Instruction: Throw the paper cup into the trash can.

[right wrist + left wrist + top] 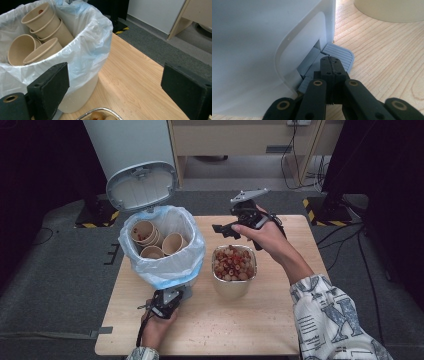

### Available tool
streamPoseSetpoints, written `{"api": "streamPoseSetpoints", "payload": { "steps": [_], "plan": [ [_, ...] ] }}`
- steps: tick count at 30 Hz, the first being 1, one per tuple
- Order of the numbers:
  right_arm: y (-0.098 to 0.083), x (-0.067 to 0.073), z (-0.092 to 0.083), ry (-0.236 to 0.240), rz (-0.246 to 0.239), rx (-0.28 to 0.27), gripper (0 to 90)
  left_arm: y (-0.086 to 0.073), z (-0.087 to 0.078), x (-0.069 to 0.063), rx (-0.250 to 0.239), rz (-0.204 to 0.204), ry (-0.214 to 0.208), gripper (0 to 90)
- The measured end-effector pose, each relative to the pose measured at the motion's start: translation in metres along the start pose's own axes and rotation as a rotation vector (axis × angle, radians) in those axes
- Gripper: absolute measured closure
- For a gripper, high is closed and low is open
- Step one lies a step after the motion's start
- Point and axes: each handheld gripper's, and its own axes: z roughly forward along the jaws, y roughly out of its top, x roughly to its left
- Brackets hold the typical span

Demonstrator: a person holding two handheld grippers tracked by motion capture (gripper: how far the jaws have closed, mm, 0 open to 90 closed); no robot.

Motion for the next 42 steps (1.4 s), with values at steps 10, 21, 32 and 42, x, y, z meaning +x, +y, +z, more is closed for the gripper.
{"api": "streamPoseSetpoints", "payload": {
  "steps": [10, 21, 32, 42],
  "plan": [
    [-0.008, -0.01, -0.009, -0.018, 0.008, 0.004, 8.2, 0.0, 0.0, 0.001, 0.003, 0.004, -0.004, 89.7],
    [-0.019, -0.021, -0.022, -0.051, 0.017, 0.013, 7.9, 0.0, 0.0, 0.001, 0.003, 0.002, -0.003, 89.7],
    [-0.033, -0.032, -0.036, -0.072, 0.03, 0.009, 7.9, 0.0, 0.0, 0.001, 0.003, 0.005, -0.001, 89.7],
    [-0.048, -0.041, -0.043, -0.091, 0.051, 0.014, 7.8, 0.0, 0.0, 0.0, 0.005, 0.0, -0.001, 89.7]
  ]
}}
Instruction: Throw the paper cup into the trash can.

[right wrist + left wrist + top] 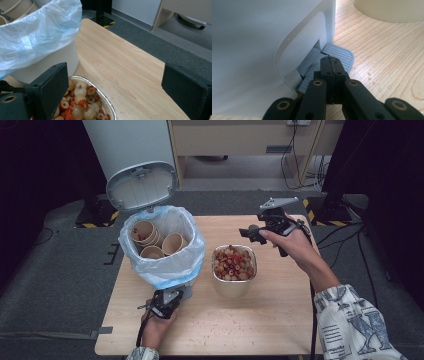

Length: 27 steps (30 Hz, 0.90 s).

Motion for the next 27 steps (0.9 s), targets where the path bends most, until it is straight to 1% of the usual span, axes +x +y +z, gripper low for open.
{"api": "streamPoseSetpoints", "payload": {
  "steps": [21, 27],
  "plan": [
    [-0.025, -0.018, -0.009, -0.026, 0.035, 0.01, 7.5, 0.0, 0.0, 0.0, -0.002, -0.002, -0.001, 89.7],
    [-0.031, -0.022, -0.013, -0.033, 0.052, 0.008, 7.5, 0.0, 0.0, 0.0, -0.002, -0.003, 0.0, 89.7]
  ]
}}
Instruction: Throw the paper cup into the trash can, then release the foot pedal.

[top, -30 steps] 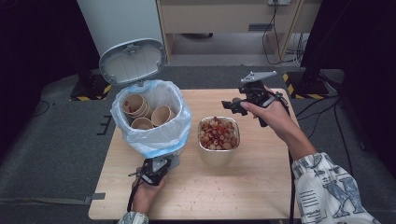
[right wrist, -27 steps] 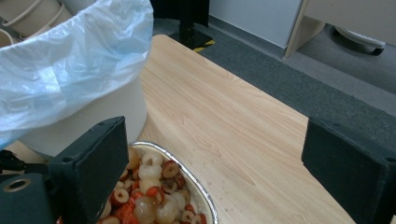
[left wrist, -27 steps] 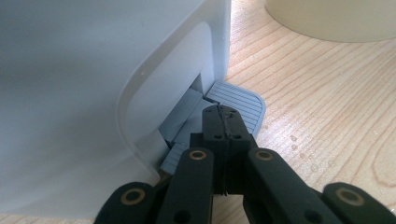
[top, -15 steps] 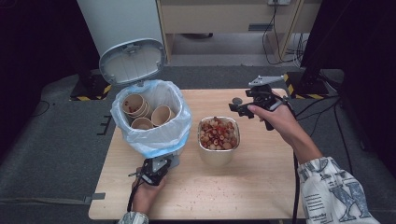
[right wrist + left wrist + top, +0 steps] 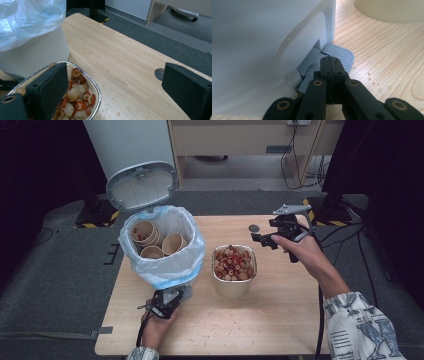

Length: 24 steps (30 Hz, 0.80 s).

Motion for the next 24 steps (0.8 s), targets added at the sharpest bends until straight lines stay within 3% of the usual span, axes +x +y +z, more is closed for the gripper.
{"api": "streamPoseSetpoints", "payload": {
  "steps": [9, 14, 15, 16, 17, 21, 24],
  "plan": [
    [-0.011, -0.009, -0.006, -0.014, 0.018, -0.005, 7.5, 0.0, 0.0, 0.0, 0.0, 0.0, 0.002, 89.7],
    [-0.022, -0.018, -0.013, -0.033, 0.04, -0.007, 7.4, 0.001, -0.001, 0.002, 0.002, -0.027, -0.007, 88.8],
    [-0.024, -0.02, -0.014, -0.037, 0.044, -0.006, 7.4, 0.001, -0.002, 0.002, 0.011, -0.028, 0.019, 81.1],
    [-0.026, -0.022, -0.015, -0.041, 0.049, -0.004, 7.4, 0.002, -0.003, 0.003, 0.017, -0.042, 0.019, 71.1],
    [-0.028, -0.023, -0.016, -0.044, 0.051, -0.004, 7.4, 0.002, -0.006, 0.004, 0.01, -0.048, 0.009, 66.9],
    [-0.036, -0.028, -0.018, -0.056, 0.062, 0.002, 7.3, 0.007, -0.019, -0.001, -0.053, -0.074, -0.012, 58.7],
    [-0.04, -0.031, -0.019, -0.062, 0.068, 0.003, 7.1, 0.008, -0.024, -0.005, -0.051, -0.068, -0.032, 54.0]
  ]
}}
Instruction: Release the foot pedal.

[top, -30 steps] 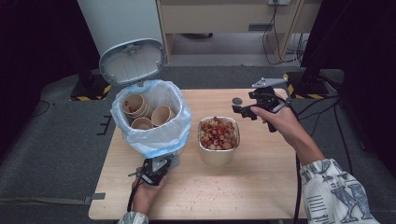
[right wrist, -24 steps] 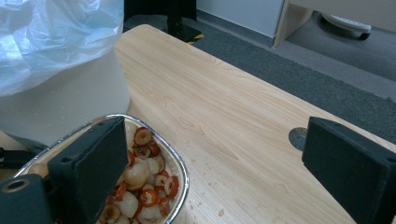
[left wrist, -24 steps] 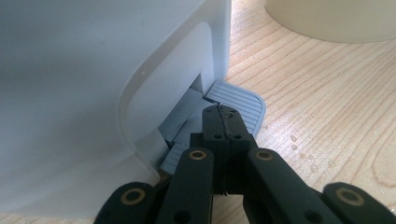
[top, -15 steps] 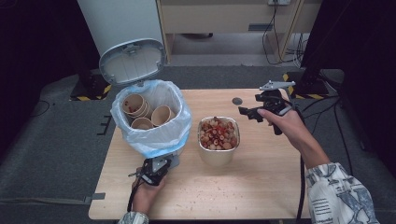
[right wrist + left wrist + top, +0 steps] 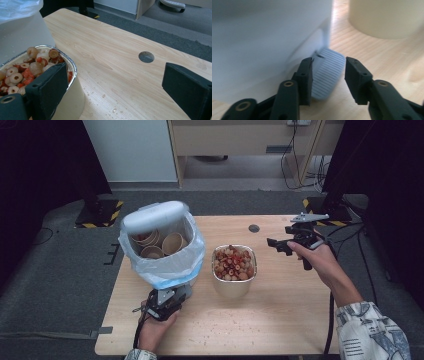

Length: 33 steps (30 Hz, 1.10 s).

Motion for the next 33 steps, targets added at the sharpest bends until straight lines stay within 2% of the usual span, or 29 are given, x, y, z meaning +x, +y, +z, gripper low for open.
{"api": "streamPoseSetpoints", "payload": {
  "steps": [1, 2, 3, 4, 5, 6, 11, 12, 13, 14, 17, 18, 19, 24, 25, 26, 27, 28, 29, 33],
  "plan": [
    [-0.001, 0.0, 0.0, -0.003, 0.001, 0.001, 7.0, 0.001, -0.001, 0.0, -0.003, 0.001, -0.004, 51.9],
    [-0.002, -0.001, 0.0, -0.007, 0.005, 0.001, 6.8, 0.001, -0.003, -0.001, -0.006, -0.026, -0.009, 49.9],
    [-0.003, -0.001, 0.0, -0.008, 0.007, 0.002, 6.7, 0.0, -0.005, -0.001, -0.005, -0.035, -0.014, 47.9],
    [-0.004, -0.002, 0.0, -0.009, 0.008, 0.001, 6.7, 0.001, -0.007, 0.0, -0.008, -0.029, -0.014, 46.6],
    [-0.005, -0.002, 0.001, -0.009, 0.009, 0.001, 6.5, 0.0, -0.01, -0.002, -0.02, -0.051, -0.012, 46.0],
    [-0.005, -0.002, 0.001, -0.011, 0.009, 0.002, 6.5, 0.002, -0.012, 0.004, -0.025, 0.017, -0.005, 45.1],
    [-0.008, -0.004, 0.001, -0.02, 0.018, 0.0, 6.2, -0.001, -0.02, 0.011, -0.026, -0.017, -0.008, 40.9],
    [-0.008, -0.004, 0.001, -0.022, 0.018, 0.001, 6.2, -0.002, -0.021, 0.012, -0.026, -0.034, -0.014, 39.8],
    [-0.009, -0.004, 0.001, -0.025, 0.02, -0.001, 6.2, -0.001, -0.021, 0.015, -0.023, -0.018, -0.025, 38.3],
    [-0.009, -0.004, 0.001, -0.027, 0.024, -0.002, 6.1, -0.002, -0.021, 0.014, -0.022, -0.042, -0.038, 37.5],
    [-0.011, -0.005, 0.001, -0.037, 0.028, -0.002, 5.9, -0.001, -0.021, 0.015, -0.019, -0.014, -0.059, 34.7],
    [-0.012, -0.005, 0.001, -0.043, 0.031, -0.003, 5.9, -0.001, -0.021, 0.015, -0.02, -0.014, -0.065, 33.7],
    [-0.013, -0.006, 0.001, -0.048, 0.032, -0.003, 5.9, -0.002, -0.022, 0.014, -0.017, -0.032, -0.069, 32.5],
    [-0.018, -0.008, -0.001, -0.087, 0.045, -0.011, 5.7, -0.005, -0.026, 0.018, -0.008, -0.025, -0.079, 27.9],
    [-0.02, -0.009, -0.001, -0.094, 0.052, -0.014, 5.7, -0.007, -0.028, 0.017, -0.005, -0.037, -0.083, 27.0],
    [-0.021, -0.009, -0.002, -0.099, 0.056, -0.016, 5.7, -0.007, -0.028, 0.019, -0.003, -0.022, -0.085, 26.2],
    [-0.022, -0.009, -0.002, -0.102, 0.057, -0.02, 5.7, -0.009, -0.029, 0.019, 0.0, -0.025, -0.086, 25.5],
    [-0.023, -0.009, -0.003, -0.104, 0.059, -0.023, 5.7, -0.011, -0.03, 0.017, 0.005, -0.064, -0.082, 24.4],
    [-0.025, -0.009, -0.003, -0.107, 0.065, -0.026, 5.7, -0.012, -0.031, 0.018, 0.01, -0.079, -0.083, 23.0],
    [-0.031, -0.008, -0.005, -0.109, 0.066, -0.022, 5.6, -0.016, -0.033, 0.027, 0.02, -0.085, -0.074, 17.7]
  ]
}}
